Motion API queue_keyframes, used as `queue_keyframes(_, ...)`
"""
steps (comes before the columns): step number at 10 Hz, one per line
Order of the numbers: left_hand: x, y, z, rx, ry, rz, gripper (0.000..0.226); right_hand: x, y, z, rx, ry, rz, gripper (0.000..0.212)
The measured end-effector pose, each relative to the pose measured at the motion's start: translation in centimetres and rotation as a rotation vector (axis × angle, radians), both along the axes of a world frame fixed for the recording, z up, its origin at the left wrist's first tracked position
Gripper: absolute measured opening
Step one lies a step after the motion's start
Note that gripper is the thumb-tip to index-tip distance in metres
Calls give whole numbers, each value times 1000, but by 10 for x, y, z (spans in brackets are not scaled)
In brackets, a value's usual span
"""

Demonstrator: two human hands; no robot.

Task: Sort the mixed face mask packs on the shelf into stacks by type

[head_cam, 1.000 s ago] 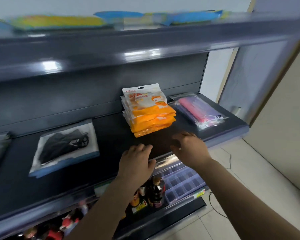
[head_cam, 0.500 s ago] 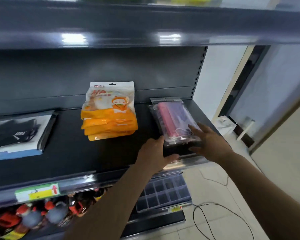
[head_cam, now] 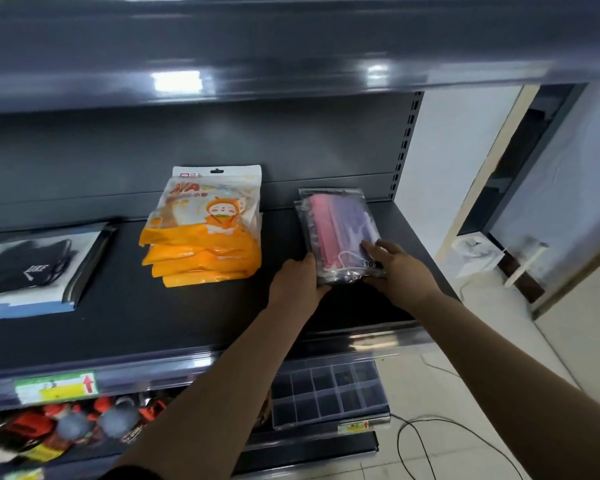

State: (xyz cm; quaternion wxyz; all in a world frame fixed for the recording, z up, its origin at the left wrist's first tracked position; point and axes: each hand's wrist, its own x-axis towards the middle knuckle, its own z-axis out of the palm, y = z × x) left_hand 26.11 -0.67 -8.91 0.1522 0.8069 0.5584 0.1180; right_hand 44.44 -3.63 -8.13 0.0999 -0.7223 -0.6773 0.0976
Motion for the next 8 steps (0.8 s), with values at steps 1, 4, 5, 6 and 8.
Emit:
queue_keyframes(1, 0, 5, -2, 6, 1, 11, 53, 0, 5, 0, 11, -15, 17, 68)
queue_keyframes(4, -9, -5, -7, 51, 14, -93, 78, 3, -7, -3, 7, -17, 83, 74)
queue_keyframes(5, -10, -5, -4, 45, 25, -79, 75, 4, -5, -4, 14, -29, 81, 72)
queue_keyframes(6, -13, -6, -3, -2, 9, -58, 75, 3, -3, -6, 19, -112, 103, 74)
queue_keyframes(8, -34, -26, -6, 103, -140, -65, 57, -24, -13, -7, 387, -85, 150, 74)
